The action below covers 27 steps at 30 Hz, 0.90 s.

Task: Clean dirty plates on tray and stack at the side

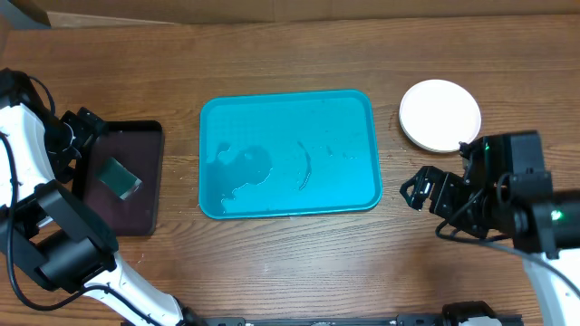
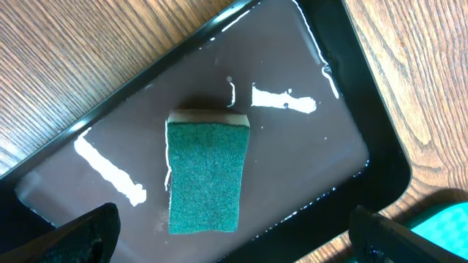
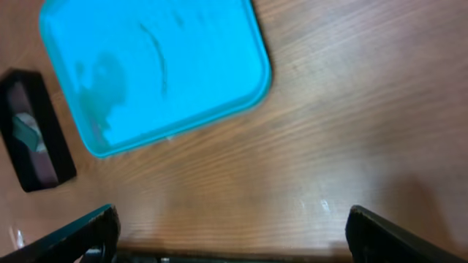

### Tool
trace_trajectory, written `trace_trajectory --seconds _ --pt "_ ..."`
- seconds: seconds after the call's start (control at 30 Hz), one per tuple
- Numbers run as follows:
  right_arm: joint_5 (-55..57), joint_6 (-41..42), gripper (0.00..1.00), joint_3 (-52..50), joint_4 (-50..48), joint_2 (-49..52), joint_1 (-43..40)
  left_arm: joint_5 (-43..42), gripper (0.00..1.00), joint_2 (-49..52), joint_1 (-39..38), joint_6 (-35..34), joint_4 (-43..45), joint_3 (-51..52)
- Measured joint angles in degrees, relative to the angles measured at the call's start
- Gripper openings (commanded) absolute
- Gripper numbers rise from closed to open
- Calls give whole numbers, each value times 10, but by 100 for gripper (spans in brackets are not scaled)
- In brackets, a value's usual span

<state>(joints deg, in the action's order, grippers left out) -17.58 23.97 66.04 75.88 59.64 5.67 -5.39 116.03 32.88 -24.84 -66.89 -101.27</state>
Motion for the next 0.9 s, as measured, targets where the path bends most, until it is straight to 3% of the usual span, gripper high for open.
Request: trace_trajectory --seconds 0.3,0.63,0.9 --pt "-33 -48 100 -232 -321 -240 4 0 100 0 0 0 0 0" --pt "-43 -94 100 -429 -490 -449 4 0 100 0 0 0 0 0" --pt "-47 -98 100 -528 -640 -530 4 0 100 0 0 0 0 0"
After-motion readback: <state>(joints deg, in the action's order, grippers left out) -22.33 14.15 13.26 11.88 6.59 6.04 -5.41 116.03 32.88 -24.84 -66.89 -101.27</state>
